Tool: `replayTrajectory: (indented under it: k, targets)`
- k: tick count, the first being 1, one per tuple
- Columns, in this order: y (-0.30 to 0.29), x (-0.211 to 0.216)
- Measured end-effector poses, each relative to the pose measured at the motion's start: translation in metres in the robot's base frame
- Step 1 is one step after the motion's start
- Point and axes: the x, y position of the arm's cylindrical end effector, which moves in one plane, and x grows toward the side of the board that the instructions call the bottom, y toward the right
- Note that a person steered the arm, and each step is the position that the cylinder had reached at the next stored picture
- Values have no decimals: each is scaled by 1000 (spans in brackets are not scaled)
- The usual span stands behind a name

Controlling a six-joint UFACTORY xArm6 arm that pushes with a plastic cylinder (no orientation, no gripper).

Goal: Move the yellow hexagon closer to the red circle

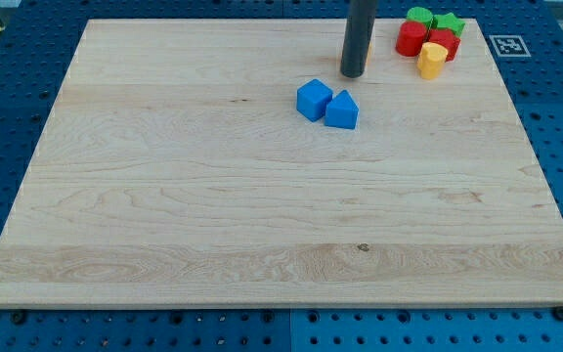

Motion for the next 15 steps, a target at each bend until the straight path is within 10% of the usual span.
replayTrajectory:
  k: [15]
  targets:
    - [45,-39]
